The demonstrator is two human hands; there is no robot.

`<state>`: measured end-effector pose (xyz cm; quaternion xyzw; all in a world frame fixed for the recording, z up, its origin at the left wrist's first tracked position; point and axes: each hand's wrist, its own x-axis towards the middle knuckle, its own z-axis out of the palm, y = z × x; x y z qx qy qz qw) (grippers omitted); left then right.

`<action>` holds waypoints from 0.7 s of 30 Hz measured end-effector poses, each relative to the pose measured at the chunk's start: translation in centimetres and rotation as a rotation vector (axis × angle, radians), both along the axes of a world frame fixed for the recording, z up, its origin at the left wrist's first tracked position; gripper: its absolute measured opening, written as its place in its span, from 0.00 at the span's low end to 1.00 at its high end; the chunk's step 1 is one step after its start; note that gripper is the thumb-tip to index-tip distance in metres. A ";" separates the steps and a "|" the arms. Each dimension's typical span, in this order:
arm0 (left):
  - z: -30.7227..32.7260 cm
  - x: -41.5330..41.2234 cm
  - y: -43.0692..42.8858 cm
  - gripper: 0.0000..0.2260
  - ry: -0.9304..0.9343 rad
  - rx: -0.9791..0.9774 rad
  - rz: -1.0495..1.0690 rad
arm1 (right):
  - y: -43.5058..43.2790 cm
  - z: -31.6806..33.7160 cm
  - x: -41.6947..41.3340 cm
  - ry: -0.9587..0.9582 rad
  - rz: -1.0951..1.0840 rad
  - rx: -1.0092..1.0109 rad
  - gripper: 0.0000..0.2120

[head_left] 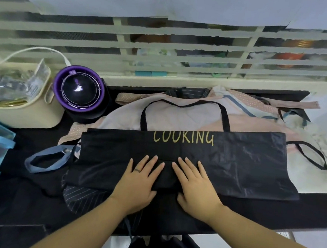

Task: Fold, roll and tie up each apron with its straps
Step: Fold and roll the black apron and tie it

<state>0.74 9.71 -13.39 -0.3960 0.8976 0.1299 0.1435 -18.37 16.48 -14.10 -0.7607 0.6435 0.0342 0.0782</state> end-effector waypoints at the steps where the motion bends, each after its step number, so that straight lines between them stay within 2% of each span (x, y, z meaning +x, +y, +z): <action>1: 0.1 -0.2 -0.3 0.31 0.003 0.011 -0.005 | -0.1 0.1 0.3 -0.006 -0.020 0.004 0.41; 5: 1.7 -0.4 -2.0 0.27 -0.069 0.147 -0.071 | -0.7 0.4 -0.3 0.006 -0.089 0.059 0.42; 7: 2.1 -0.3 -2.6 0.26 -0.081 0.204 -0.069 | -1.2 1.5 -1.0 0.003 -0.082 0.084 0.38; 11: 2.8 0.1 -3.1 0.27 -0.045 0.200 -0.040 | -2.7 4.1 -2.4 0.000 -0.079 0.360 0.27; 14: 3.0 1.8 -4.7 0.23 -0.032 0.255 0.111 | -4.5 5.6 -3.8 -0.027 -0.118 0.494 0.16; 16: 3.7 3.5 -6.4 0.19 0.021 0.340 0.274 | -5.8 6.7 -4.6 -0.110 -0.170 0.581 0.09; 18: 4.6 5.2 -7.8 0.13 0.059 0.415 0.407 | -7.2 7.7 -5.1 -0.154 -0.219 0.670 0.11; 21: 5.3 6.9 -9.9 0.12 0.023 0.410 0.505 | -9.0 7.9 -5.6 -0.136 -0.277 0.710 0.11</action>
